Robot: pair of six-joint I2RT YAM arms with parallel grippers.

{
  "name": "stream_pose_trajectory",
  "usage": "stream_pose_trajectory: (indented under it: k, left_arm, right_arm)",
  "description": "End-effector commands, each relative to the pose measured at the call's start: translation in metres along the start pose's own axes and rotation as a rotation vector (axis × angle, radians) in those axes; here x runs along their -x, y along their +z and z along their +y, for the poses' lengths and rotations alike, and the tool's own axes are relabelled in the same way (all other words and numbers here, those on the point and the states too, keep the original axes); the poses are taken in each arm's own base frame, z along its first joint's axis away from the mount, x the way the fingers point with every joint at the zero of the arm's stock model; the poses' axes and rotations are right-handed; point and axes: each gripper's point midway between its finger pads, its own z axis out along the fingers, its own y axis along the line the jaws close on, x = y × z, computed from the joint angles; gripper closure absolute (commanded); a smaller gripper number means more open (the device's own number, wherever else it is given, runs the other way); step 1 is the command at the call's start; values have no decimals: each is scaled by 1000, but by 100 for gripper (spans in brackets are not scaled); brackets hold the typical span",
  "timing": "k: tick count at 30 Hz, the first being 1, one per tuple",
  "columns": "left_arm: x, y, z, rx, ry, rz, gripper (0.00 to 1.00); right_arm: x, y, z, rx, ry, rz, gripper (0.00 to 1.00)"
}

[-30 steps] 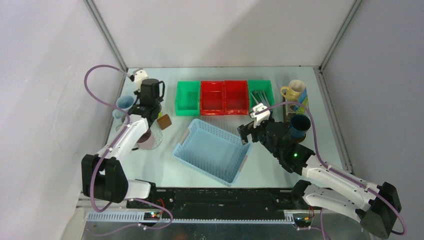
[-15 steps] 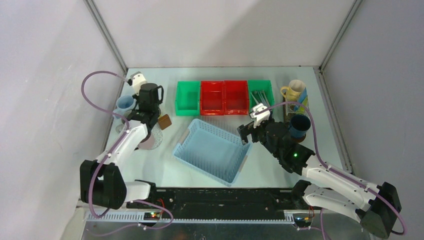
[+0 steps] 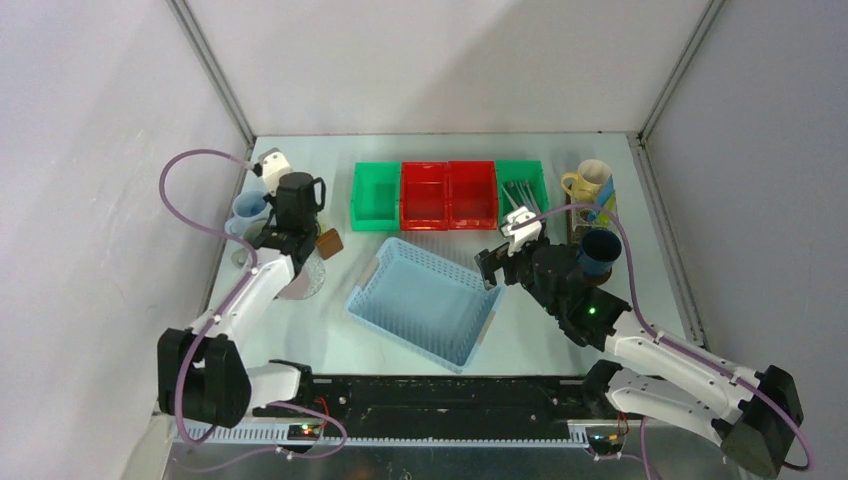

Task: Prepare toiletry sets of a toothbrush and toothpaste on the tray
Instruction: Place the toothpaste in the toothpaste holder.

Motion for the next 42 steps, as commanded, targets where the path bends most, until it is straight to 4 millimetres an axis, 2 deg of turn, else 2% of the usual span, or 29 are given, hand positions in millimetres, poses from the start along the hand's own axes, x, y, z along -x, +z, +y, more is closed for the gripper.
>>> stream_pose_trajectory:
  k: [1,10,24,34,42]
  left_arm:
    - [32,-9,-2,-19,-83,-124,100]
    - [38,-9,0,-15,-78,-162,100]
    - [14,-3,0,-9,-32,-79,100]
    - [8,-1,-8,-40,-32,-63,100]
    - [21,-4,-13,-71,-52,-124,100]
  right_arm:
    - [7,-3,-2,-7,30,-30,1]
    - [8,-3,-1,-5,35,-32,1]
    - [8,-3,-1,-5,36,-30,1]
    - [7,-3,-1,-6,37,-29,1]
    - [6,-2,-2,-7,34,-25,1]
